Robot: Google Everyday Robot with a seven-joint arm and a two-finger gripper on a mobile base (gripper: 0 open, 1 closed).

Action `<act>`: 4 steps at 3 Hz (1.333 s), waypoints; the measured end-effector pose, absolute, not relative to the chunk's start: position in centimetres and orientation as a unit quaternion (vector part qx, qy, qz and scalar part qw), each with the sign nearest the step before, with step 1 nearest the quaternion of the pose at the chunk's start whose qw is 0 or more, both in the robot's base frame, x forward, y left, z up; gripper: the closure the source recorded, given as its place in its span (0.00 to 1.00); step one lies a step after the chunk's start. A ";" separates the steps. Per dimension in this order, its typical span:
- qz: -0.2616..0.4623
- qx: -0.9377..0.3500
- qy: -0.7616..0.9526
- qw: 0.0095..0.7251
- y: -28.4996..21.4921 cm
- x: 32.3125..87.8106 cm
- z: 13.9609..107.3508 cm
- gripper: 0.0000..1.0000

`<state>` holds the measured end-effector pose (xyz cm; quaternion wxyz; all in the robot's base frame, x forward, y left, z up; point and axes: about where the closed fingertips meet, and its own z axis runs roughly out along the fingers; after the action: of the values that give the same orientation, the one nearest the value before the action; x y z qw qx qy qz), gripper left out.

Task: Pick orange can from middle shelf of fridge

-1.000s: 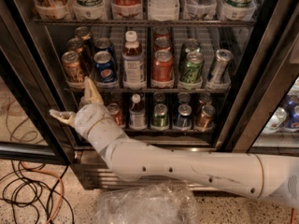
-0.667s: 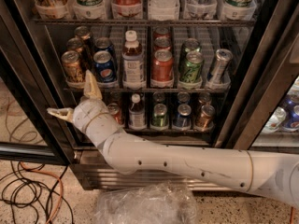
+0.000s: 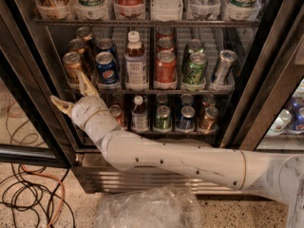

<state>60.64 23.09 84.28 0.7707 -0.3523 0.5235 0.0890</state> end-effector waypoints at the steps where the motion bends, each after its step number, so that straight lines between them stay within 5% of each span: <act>1: 0.078 -0.338 0.530 0.774 22.6 60.6 84.1 0.03; 4: 0.056 -0.276 0.518 0.808 23.0 64.6 85.2 0.06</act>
Offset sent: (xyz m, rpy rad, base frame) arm 0.0221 -0.0159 0.0043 0.0543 -0.0536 -0.1492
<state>64.61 22.95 85.18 0.8075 -0.2761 0.5182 0.0560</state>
